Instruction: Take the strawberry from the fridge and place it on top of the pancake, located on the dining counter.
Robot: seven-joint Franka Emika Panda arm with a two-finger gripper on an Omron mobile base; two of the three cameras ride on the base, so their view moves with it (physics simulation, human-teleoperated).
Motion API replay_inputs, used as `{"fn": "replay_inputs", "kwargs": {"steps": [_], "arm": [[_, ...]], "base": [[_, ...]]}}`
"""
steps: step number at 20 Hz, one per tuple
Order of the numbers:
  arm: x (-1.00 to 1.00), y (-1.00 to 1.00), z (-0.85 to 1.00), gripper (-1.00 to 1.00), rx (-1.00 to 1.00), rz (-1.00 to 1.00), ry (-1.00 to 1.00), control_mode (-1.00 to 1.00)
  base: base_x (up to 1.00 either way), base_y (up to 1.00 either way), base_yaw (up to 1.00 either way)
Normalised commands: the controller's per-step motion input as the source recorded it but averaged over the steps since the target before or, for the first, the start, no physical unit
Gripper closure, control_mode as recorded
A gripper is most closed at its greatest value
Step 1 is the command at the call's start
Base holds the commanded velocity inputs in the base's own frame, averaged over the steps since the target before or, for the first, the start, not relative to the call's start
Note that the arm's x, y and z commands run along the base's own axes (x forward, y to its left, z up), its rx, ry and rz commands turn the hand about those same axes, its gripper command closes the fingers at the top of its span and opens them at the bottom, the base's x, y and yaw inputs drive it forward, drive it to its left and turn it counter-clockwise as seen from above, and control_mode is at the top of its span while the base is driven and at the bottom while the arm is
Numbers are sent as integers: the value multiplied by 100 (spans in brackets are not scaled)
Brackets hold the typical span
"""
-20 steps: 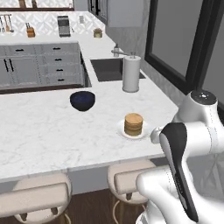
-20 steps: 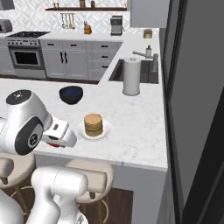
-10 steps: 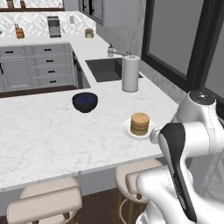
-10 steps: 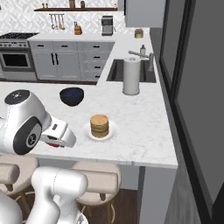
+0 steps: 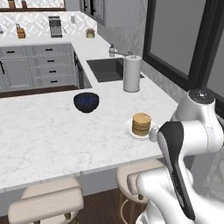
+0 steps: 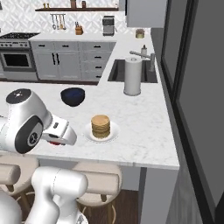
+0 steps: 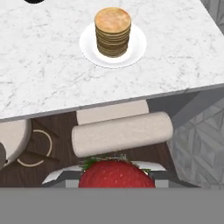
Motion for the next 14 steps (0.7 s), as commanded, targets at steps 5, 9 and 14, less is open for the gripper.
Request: {"fn": "replay_inputs", "kwargs": {"steps": [5, 9, 14], "arm": [[100, -1, 21, 100, 0, 14, -4, -100], [100, -6, 19, 100, 0, 11, 0, -100], [100, -5, 16, 100, 0, 1, 0, -100]], "base": [[0, 0, 0], [0, 0, 0], [0, 0, 0]]}}
